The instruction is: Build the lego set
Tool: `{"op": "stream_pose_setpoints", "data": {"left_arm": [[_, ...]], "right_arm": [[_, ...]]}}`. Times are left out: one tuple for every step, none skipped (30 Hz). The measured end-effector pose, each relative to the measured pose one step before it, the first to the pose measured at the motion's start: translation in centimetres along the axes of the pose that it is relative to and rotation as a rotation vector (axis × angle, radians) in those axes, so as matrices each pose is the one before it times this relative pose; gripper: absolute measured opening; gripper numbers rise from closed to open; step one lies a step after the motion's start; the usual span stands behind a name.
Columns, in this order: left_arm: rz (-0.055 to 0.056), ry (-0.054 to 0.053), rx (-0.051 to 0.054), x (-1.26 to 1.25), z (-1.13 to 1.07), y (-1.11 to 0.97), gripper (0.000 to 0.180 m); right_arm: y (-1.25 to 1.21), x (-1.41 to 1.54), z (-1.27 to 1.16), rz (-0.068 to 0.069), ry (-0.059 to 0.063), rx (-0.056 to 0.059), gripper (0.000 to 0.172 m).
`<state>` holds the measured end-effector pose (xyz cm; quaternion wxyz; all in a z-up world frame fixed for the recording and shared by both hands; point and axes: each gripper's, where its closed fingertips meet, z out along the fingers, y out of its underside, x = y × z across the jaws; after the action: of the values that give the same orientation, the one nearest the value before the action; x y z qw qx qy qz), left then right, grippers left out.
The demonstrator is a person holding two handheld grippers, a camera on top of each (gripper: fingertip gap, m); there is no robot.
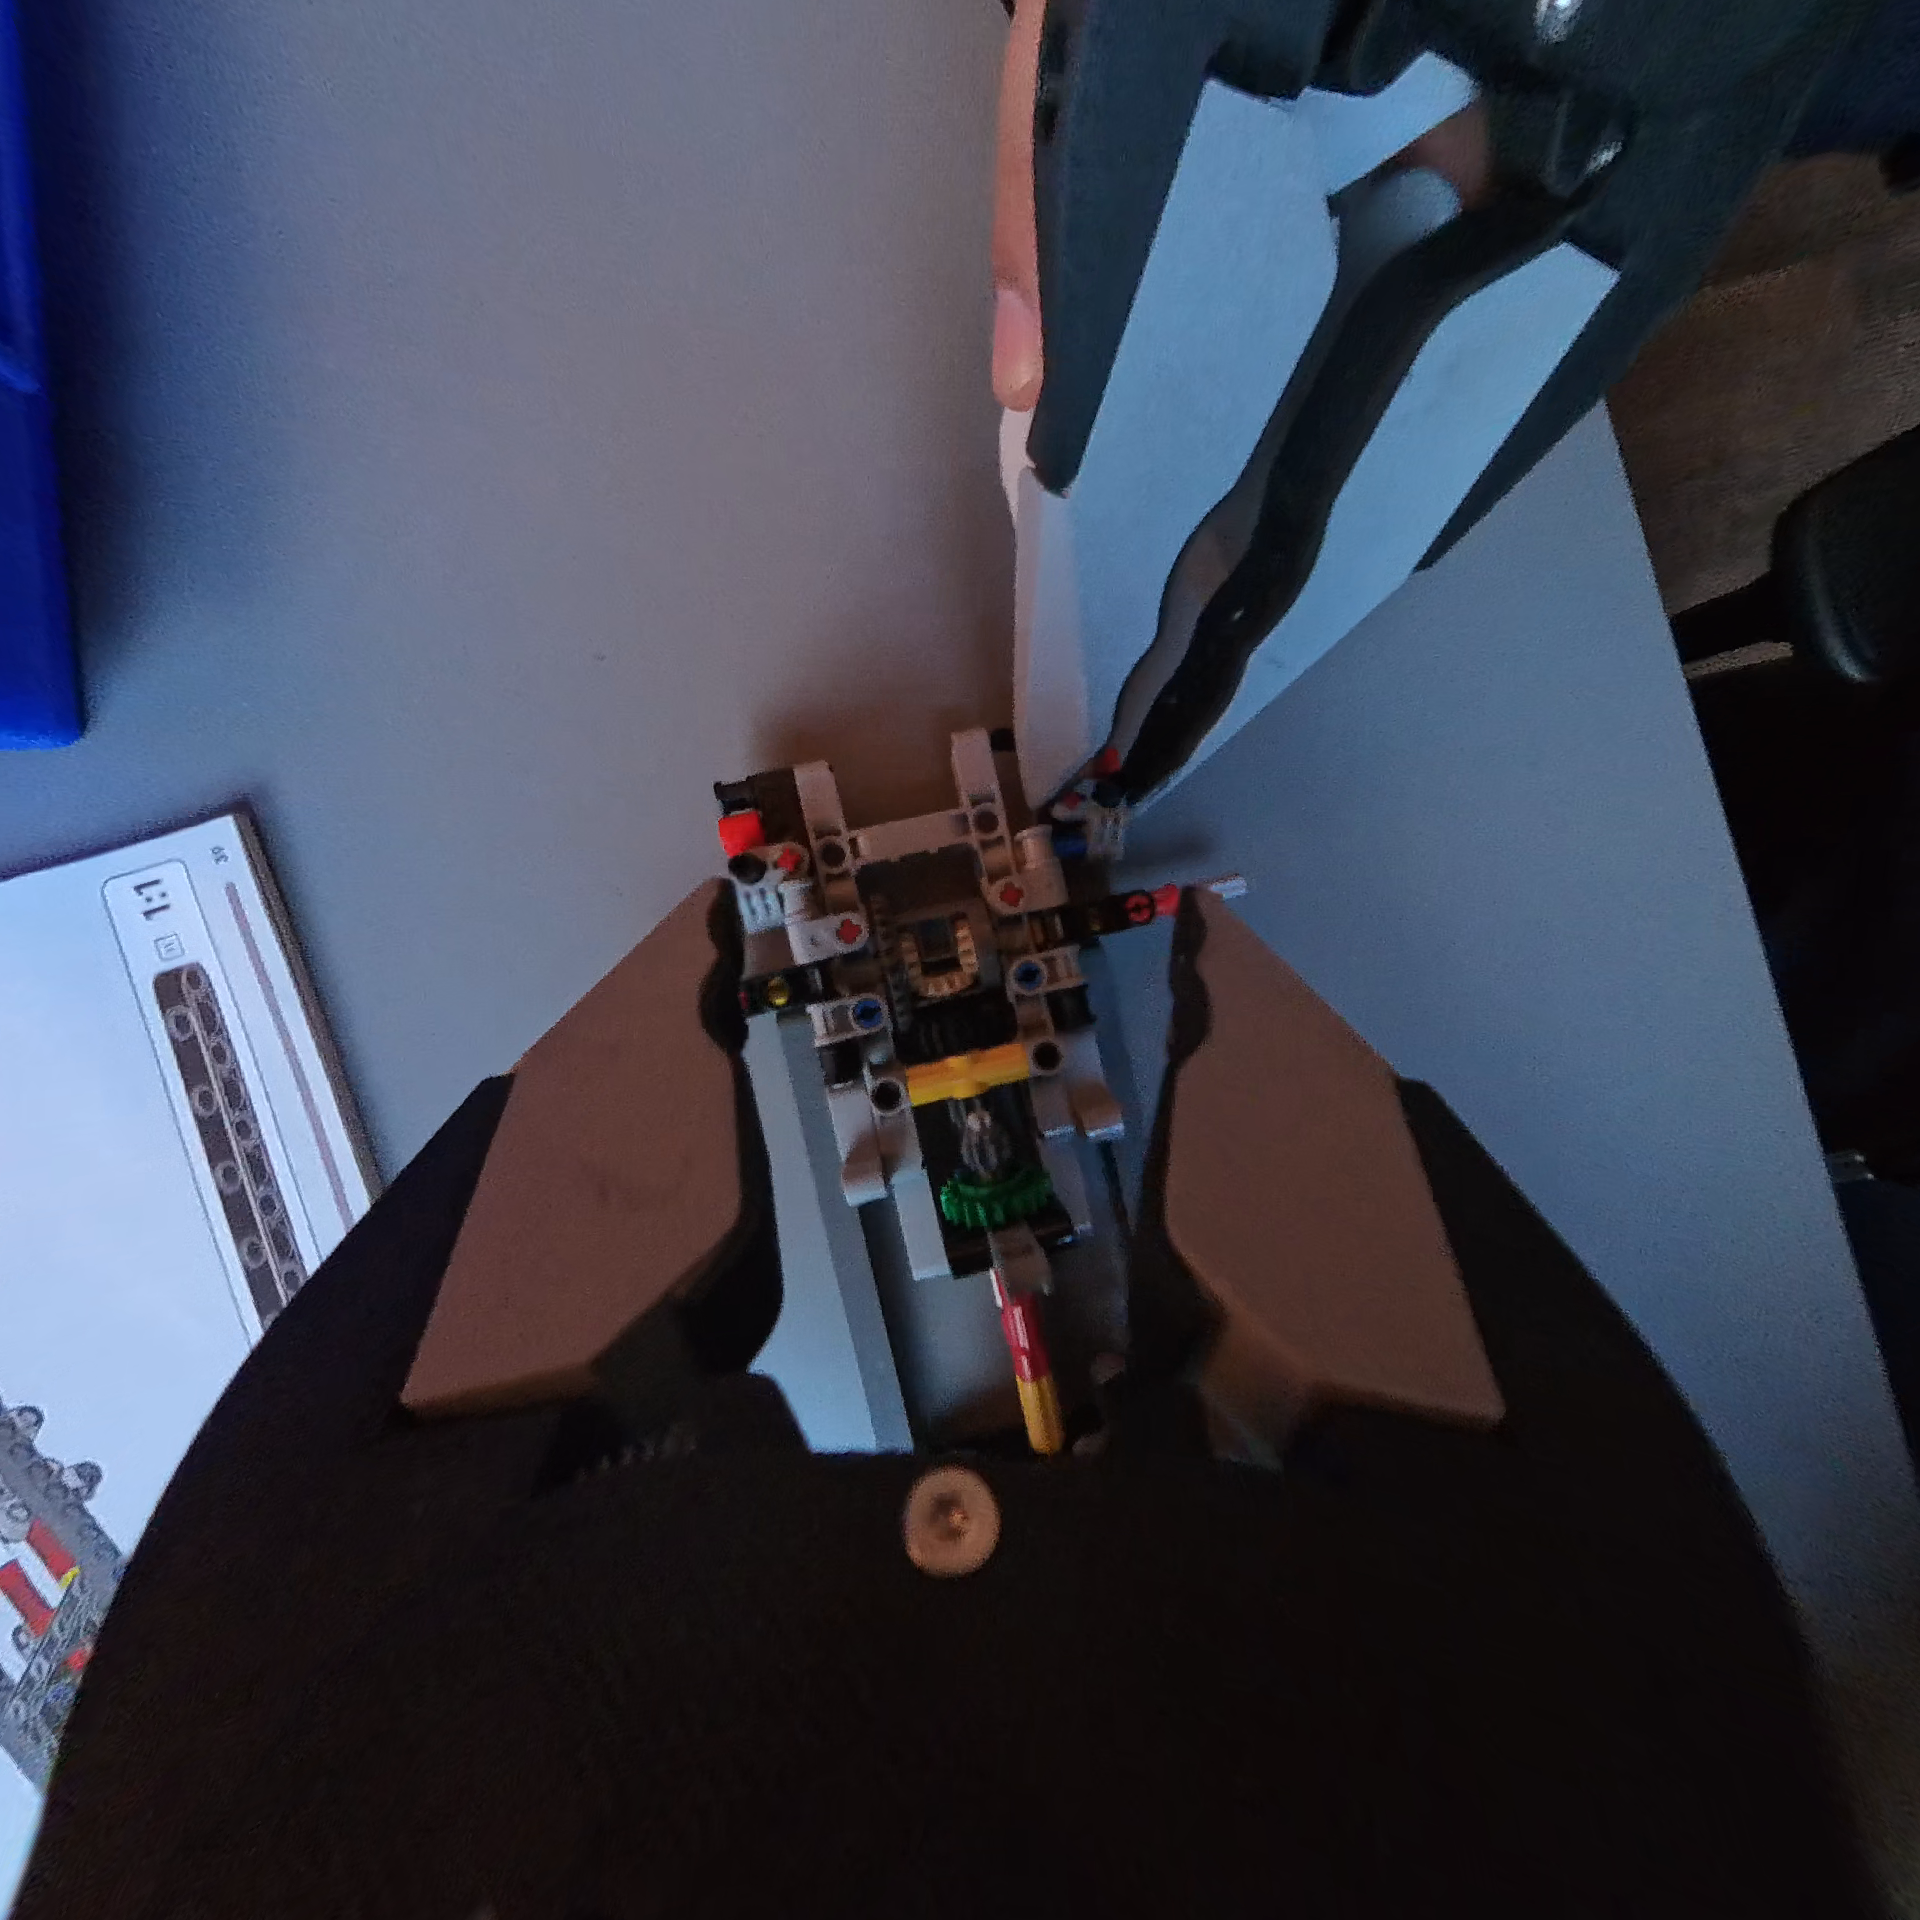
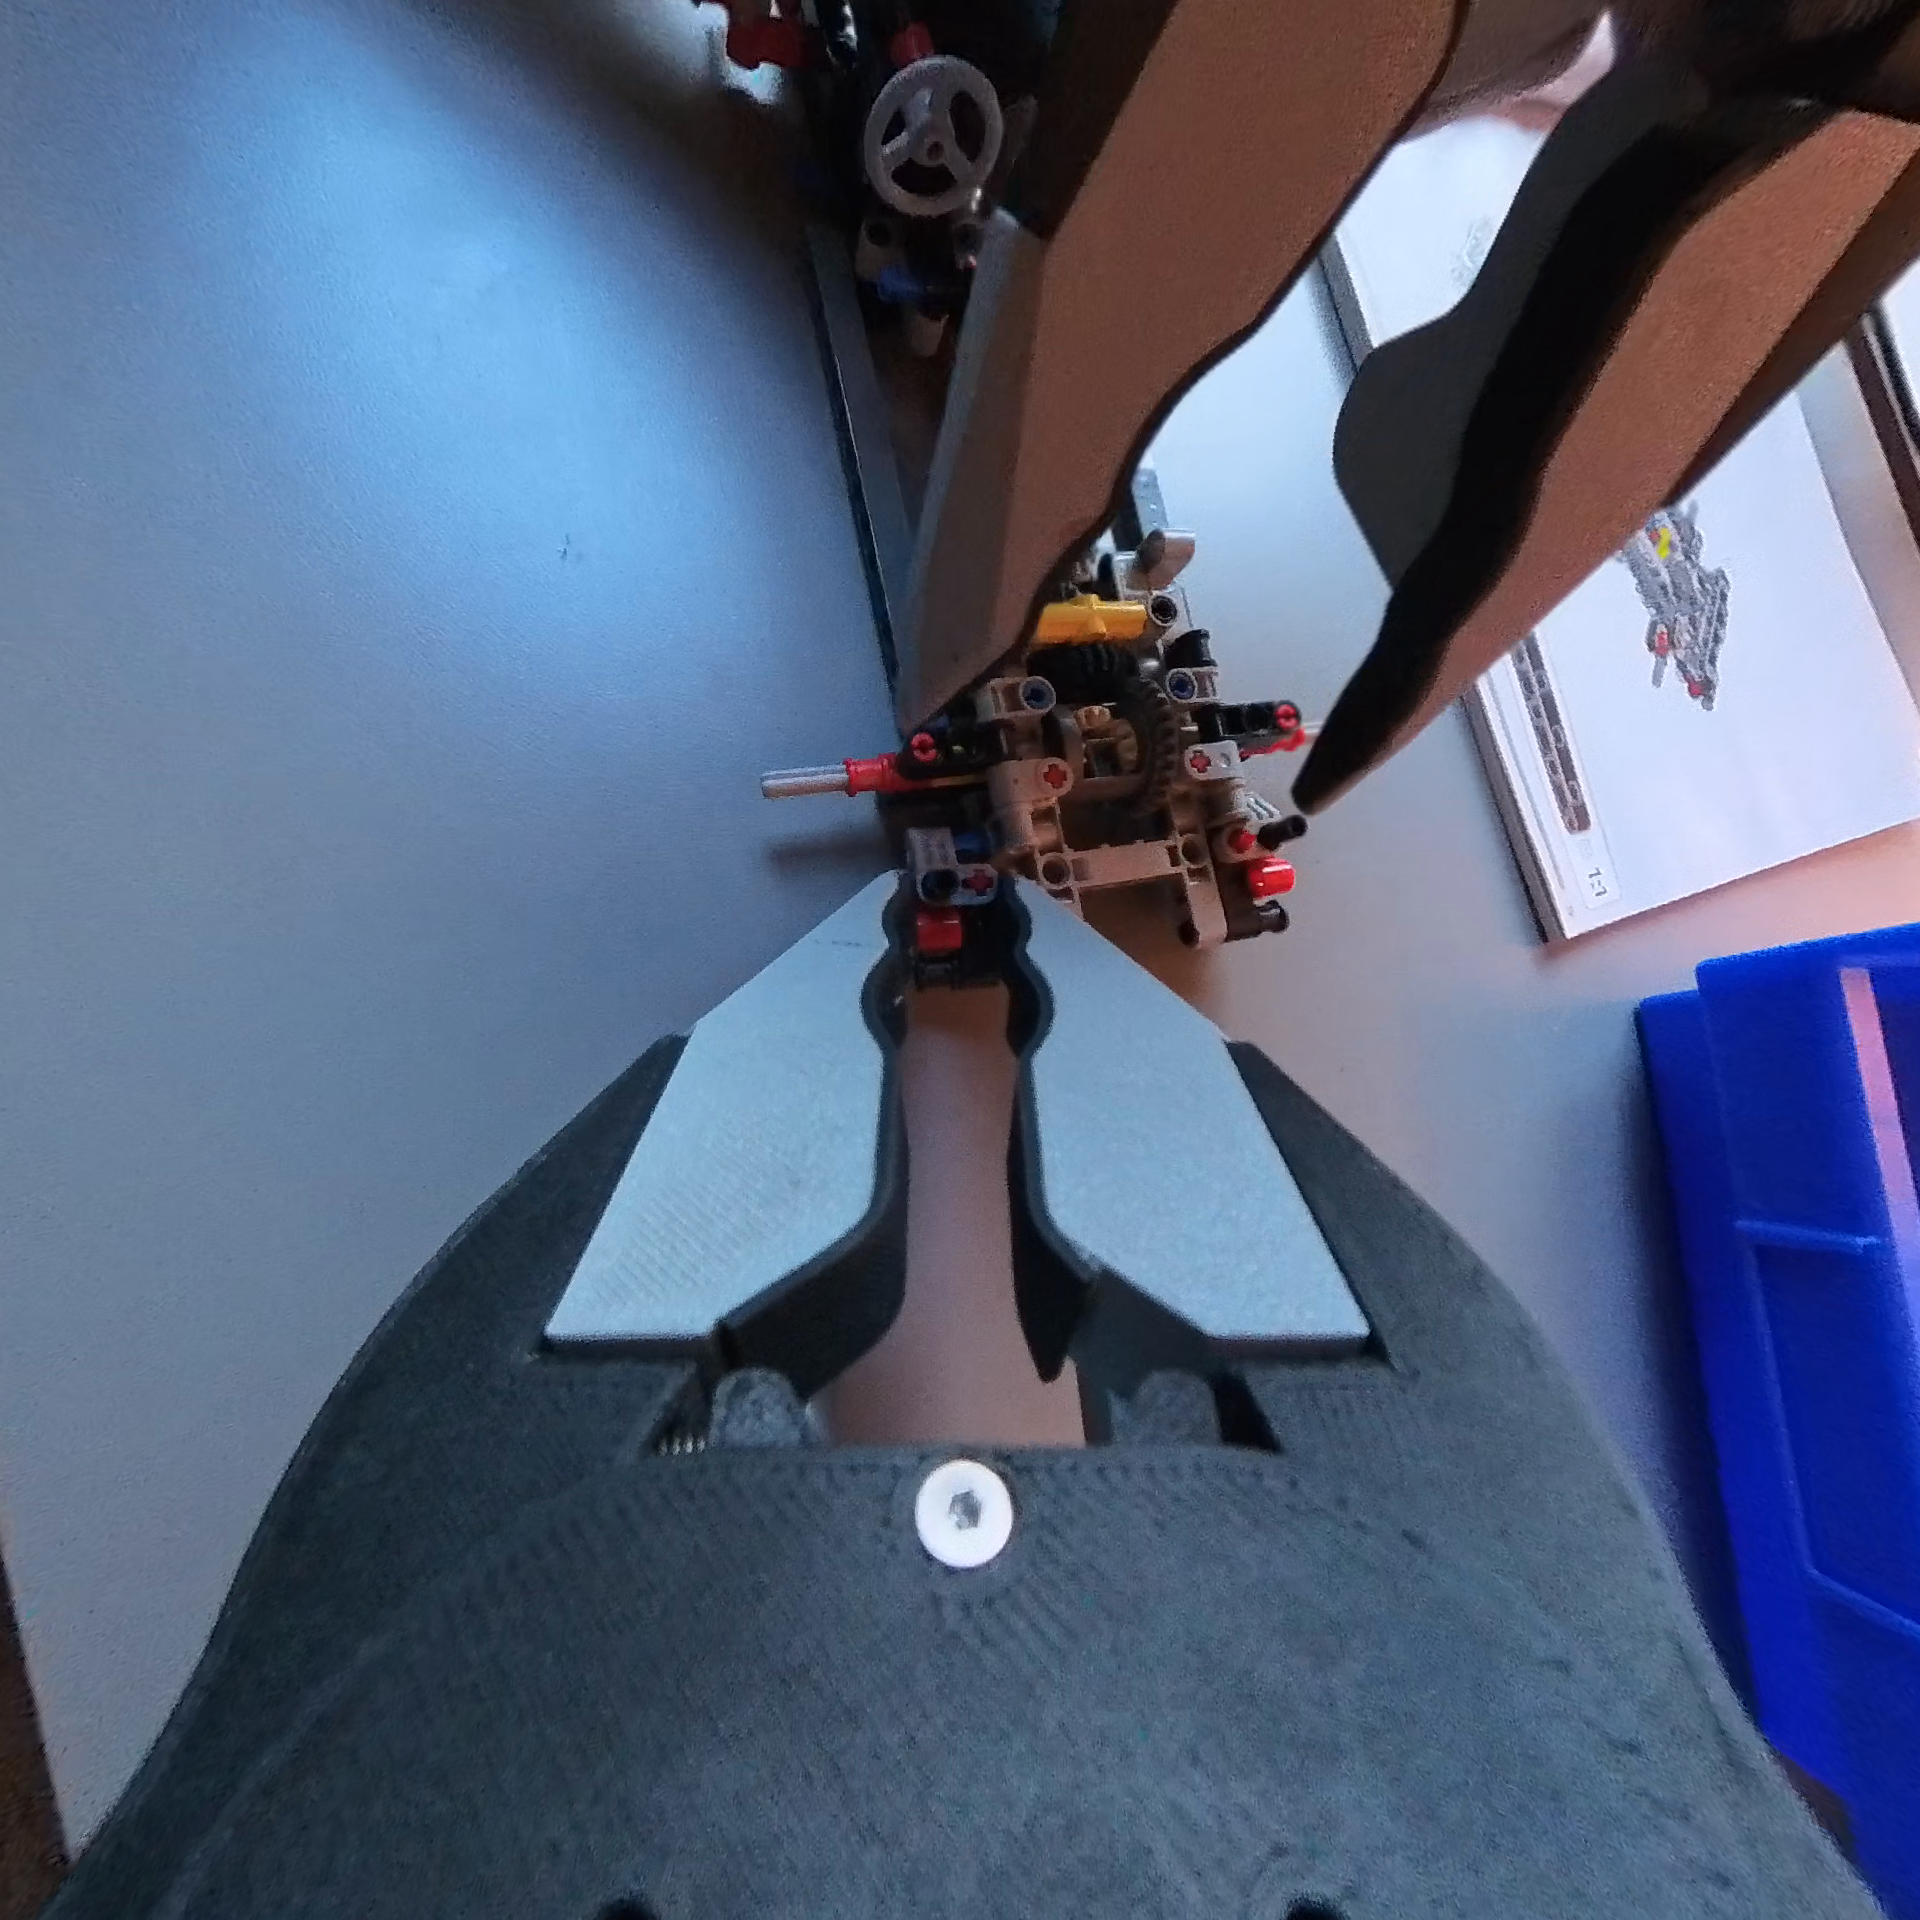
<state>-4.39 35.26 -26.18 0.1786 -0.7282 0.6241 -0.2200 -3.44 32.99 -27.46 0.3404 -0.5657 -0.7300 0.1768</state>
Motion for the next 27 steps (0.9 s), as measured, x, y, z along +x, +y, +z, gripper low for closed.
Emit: {"op": "stream_pose_setpoints", "data": {"left_arm": [[0.0024,-0.0045,-0.0117,-0.03,0.302,-0.058,0.085],[0.0105,-0.0097,-0.0202,-0.032,0.355,0.076,0.087],[0.0132,-0.0106,-0.0291,-0.004,0.373,0.202,0.09],[0.0138,-0.0143,-0.0296,-0.031,0.34,0.227,0.091],[0.0135,-0.0187,-0.0215,-0.1,0.281,0.127,0.092],[0.0082,-0.0168,-0.0083,-0.088,0.16,-0.054,0.092],[0.0023,-0.0131,0.002,-0.067,0.014,-0.146,0.092],[-0.0006,-0.0121,0.0039,-0.104,-0.041,-0.101,0.091],[-0.0018,-0.0098,0.003,-0.102,-0.048,-0.016,0.089],[-0.0042,-0.0038,0.0031,-0.044,-0.026,0.032,0.089],[-0.009,-0.0042,0.0043,-0.12,-0.053,0.004,0.088],[-0.0092,-0.0103,0.0057,-0.246,-0.126,0.016,0.088],[-0.0101,-0.0136,0.0057,-0.349,-0.231,0.006,0.088],[-0.0146,-0.0089,0.0044,-0.34,-0.286,-0.009,0.088],[-0.0174,0.0021,0.005,-0.204,-0.252,-0.051,0.088],[-0.0174,0.0095,0.004,-0.055,-0.133,-0.097,0.09],[-0.0159,0.0134,-0.0059,0.019,0.027,-0.019,0.094],[-0.0081,-0.0004,-0.0158,-0.163,0.154,0.099,0.098],[0.0028,-0.0082,-0.0165,-0.233,0.208,0.117,0.099],[0.0044,0.0007,-0.0173,-0.06,0.213,0.145,0.1],[0.0008,0.0075,-0.0153,0.069,0.17,0.087,0.103],[0.0002,0.0104,-0.0109,0.152,0.142,0.052,0.105],[-0.001,0.0121,-0.0106,0.2,0.12,0.049,0.105],[-0.0023,0.0064,-0.012,0.107,0.147,0.079,0.106],[-0.0034,0.0059,-0.0139,0.074,0.167,0.121,0.106],[-0.005,0.0093,-0.0121,0.116,0.177,0.12,0.104],[-0.0053,0.0129,-0.0077,0.171,0.159,0.071,0.102]], "right_arm": [[0.023,0.054,0.024,0.0019,-0.0006,0.0027,0.012],[0.006,0.026,0.01,-0.0003,-0.0012,0.0026,0.012],[0.002,0.009,0.007,-0.0009,-0.0013,0.0025,0.012],[0.007,0.003,-0.006,-0.0007,-0.0008,0.0029,0.012],[0.005,0.002,-0.021,-0.0011,-0.0005,0.0029,0.012],[0.092,-0.003,0.012,-0.0005,-0.0015,-0.0009,0.012],[0.151,0.049,0.05,-0.0005,0.0022,-0.0046,0.012],[0.011,0.025,0.015,0.0004,0.0015,0.0057,0.012],[0.008,0.004,-0.015,0.0018,-0.0004,0.0052,0.012],[0.001,0.044,-0.021,0.003,0.0004,0.0049,0.012],[0.007,0.056,-0.013,0.0019,0.0015,0.0042,0.012],[0.041,0.1,-0.013,0.0006,0.0051,0.0025,0.012],[0.055,0.085,-0.035,0.0005,0.0022,0.001,0.011],[0.001,0.044,-0.045,0.0023,0.0003,0.0037,0.011],[-0.047,0.016,-0.045,0.0026,-0.0019,0.0066,0.012],[-0.043,0.0,-0.052,0.0015,-0.0017,0.0052,0.012],[0.005,0.049,-0.032,-0.0005,0.0006,0.0019,0.011],[0.021,0.061,-0.032,-0.0012,0.0009,-0.0002,0.011],[0.035,0.052,-0.014,-0.0005,-0.0001,-0.0019,0.012],[0.032,0.036,-0.021,-0.0001,-0.002,-0.002,0.012],[-0.031,0.018,-0.048,-0.0011,-0.0017,0.0007,0.012],[-0.071,-0.021,-0.044,-0.002,-0.0027,0.0039,0.011],[-0.079,-0.024,-0.047,-0.0014,-0.0035,0.0042,0.011],[-0.05,-0.002,-0.015,-0.0007,-0.0026,0.0025,0.011],[-0.002,0.03,-0.004,-0.0001,-0.0024,0.0005,0.012],[0.033,0.055,0.028,0.0006,-0.002,-0.0014,0.012],[0.038,0.049,0.047,0.0003,-0.0016,-0.0014,0.012]]}}
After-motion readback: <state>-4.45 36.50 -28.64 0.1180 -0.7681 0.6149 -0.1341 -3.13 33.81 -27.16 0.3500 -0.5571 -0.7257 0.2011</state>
